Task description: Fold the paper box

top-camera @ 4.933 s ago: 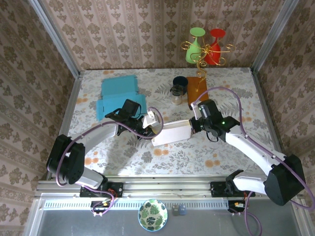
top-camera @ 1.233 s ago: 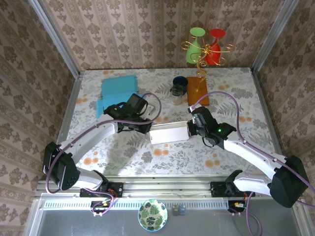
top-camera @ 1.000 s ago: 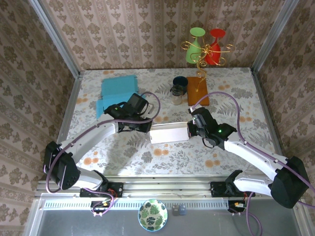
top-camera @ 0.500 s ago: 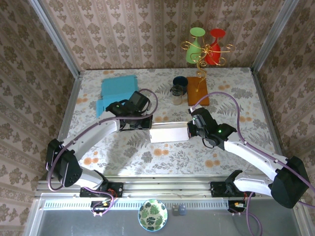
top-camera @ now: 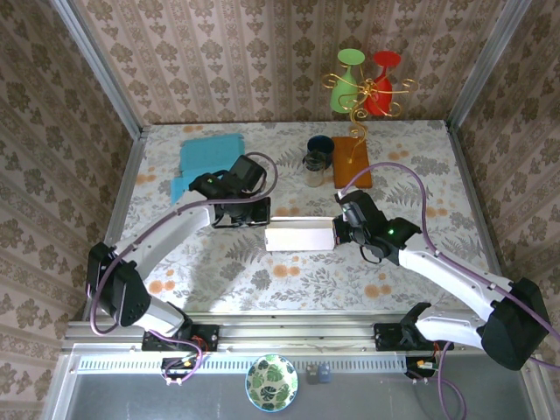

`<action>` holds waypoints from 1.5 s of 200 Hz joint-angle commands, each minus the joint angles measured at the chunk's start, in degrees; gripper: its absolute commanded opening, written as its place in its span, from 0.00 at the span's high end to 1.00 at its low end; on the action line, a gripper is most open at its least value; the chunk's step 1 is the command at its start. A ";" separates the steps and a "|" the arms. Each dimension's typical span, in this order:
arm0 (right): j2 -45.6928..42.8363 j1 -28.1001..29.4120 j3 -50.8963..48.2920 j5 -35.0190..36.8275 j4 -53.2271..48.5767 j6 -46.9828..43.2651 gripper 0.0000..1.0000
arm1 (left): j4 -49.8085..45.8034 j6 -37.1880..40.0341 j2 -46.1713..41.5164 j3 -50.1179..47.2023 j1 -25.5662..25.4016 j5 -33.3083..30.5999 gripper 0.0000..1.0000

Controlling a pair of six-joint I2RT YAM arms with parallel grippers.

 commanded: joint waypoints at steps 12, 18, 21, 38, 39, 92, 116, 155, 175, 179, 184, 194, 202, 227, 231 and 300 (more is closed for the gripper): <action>1.23 0.62 1.67 -1.20 -1.54 0.60 1.00 | -3.29 -2.55 1.00 2.70 0.85 2.37 1.00; 1.37 0.62 1.71 -1.22 -1.53 0.67 1.00 | -3.54 -2.60 1.20 2.93 0.93 2.59 1.00; 1.49 0.62 1.71 -1.22 -1.49 0.66 1.00 | -3.72 -2.51 1.24 3.02 1.02 2.66 1.00; 1.87 0.62 1.47 -1.31 -1.16 0.85 1.00 | -3.88 -2.03 1.28 2.92 1.10 2.40 1.00; 1.87 0.62 1.46 -1.36 -1.12 0.85 1.00 | -3.86 -2.01 1.30 2.90 1.16 2.41 1.00; 1.86 0.62 0.73 -1.14 -0.30 1.17 1.00 | -0.04 -0.34 0.02 -1.25 0.93 2.01 1.00; 1.86 0.62 0.49 -1.10 -0.08 1.16 1.00 | 3.09 -0.28 -1.00 -4.10 0.18 1.26 1.00; 1.53 0.62 -0.11 -0.96 0.27 1.29 1.00 | 5.90 0.32 -2.78 -7.49 -0.60 -0.14 1.00; 1.51 0.62 -0.46 -0.88 0.48 1.30 1.00 | 7.23 0.76 -3.96 -9.36 -0.78 -0.45 1.00; 1.48 0.62 -0.55 -0.82 0.54 1.30 1.00 | 7.66 0.89 -4.21 -9.69 -0.93 -0.69 1.00; 1.51 0.62 -0.68 -0.72 0.57 1.27 1.00 | 7.91 1.07 -4.58 -10.23 -1.07 -1.07 1.00; 1.41 0.56 -0.79 -0.52 0.75 1.26 1.00 | 8.67 1.48 -5.30 -11.32 -1.38 -1.76 1.00; 1.33 0.62 -0.96 -0.43 0.95 1.23 1.00 | 9.21 1.74 -5.94 -12.19 -1.66 -2.54 1.00; 1.33 0.62 -1.27 -0.08 1.38 1.23 1.00 | 11.50 2.89 -7.22 -15.16 -2.61 -4.10 1.00; 1.33 0.62 -1.27 -0.14 1.40 1.22 1.00 | 11.90 3.01 -7.42 -15.58 -2.93 -4.38 1.00; 1.24 0.62 -0.66 -0.17 0.68 1.90 1.00 | 16.04 3.74 -10.23 -21.70 -5.10 -8.53 1.00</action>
